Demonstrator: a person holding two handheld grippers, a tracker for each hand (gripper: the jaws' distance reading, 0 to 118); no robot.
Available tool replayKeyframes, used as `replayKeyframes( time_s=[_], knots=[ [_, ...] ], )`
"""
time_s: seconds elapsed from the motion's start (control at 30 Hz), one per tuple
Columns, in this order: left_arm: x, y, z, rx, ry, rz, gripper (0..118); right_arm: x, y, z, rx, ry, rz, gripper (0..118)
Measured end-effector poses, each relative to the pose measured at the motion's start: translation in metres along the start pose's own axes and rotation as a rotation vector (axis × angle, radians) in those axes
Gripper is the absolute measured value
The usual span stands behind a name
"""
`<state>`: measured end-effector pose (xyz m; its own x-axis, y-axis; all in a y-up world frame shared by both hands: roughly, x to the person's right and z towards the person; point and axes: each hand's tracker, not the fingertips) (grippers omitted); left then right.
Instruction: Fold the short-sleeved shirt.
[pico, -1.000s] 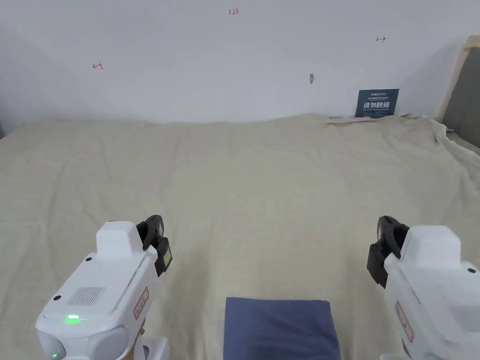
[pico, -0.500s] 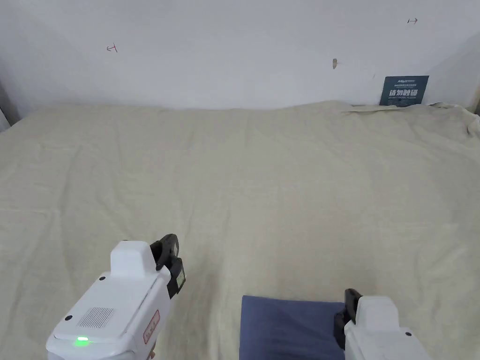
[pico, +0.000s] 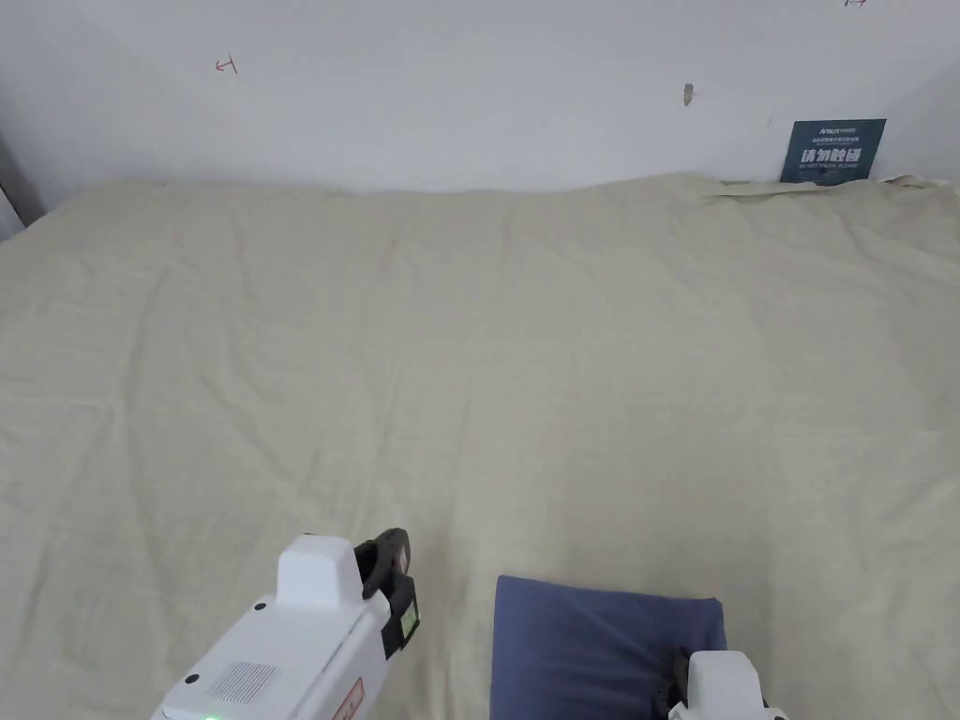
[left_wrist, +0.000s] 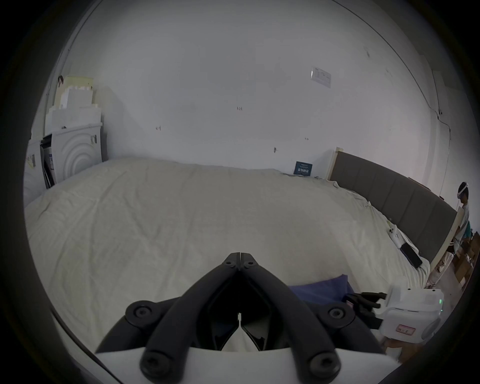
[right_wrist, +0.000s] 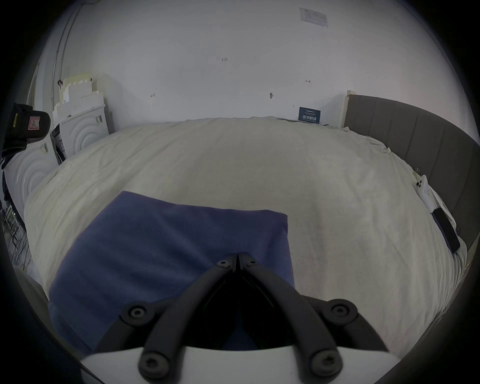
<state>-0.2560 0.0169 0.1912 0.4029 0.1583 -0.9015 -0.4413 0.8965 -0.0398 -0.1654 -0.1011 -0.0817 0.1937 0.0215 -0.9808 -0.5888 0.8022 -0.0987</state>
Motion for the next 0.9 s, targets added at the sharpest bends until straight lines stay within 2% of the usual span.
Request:
replayKeyframes(
  time_s=[0.23,0.3,0.33,0.37,0.43,0.47,0.5,0.83,0.9],
  knots=[
    [0.014,-0.018,-0.019,-0.194,-0.113,0.078,0,0.000,-0.010,-0.001,0.035,0.002,-0.003,1],
    [0.018,-0.023,-0.030,-0.285,-0.156,0.082,8,0.000,-0.009,0.000,0.038,0.003,0.004,1],
    [0.020,-0.025,-0.035,-0.350,-0.176,0.088,14,-0.001,-0.008,0.000,0.036,0.003,0.006,1],
    [0.021,-0.027,-0.041,-0.397,-0.195,0.097,28,0.000,-0.007,0.000,0.033,0.004,0.005,1],
    [0.023,-0.033,-0.053,-0.481,-0.234,0.116,63,0.000,-0.007,0.001,0.032,0.006,0.000,1],
    [0.022,-0.039,-0.058,-0.508,-0.249,0.123,78,0.000,-0.007,0.001,0.032,0.007,-0.001,1],
    [0.022,-0.043,-0.064,-0.541,-0.255,0.128,83,0.001,-0.007,0.001,0.031,0.008,-0.002,1],
    [0.004,-0.050,-0.112,-0.662,-0.397,0.331,83,0.002,-0.004,0.002,0.019,0.017,0.001,1],
    [0.000,-0.050,-0.119,-0.684,-0.446,0.369,65,0.003,-0.004,0.001,0.017,0.018,0.000,1]
  ],
)
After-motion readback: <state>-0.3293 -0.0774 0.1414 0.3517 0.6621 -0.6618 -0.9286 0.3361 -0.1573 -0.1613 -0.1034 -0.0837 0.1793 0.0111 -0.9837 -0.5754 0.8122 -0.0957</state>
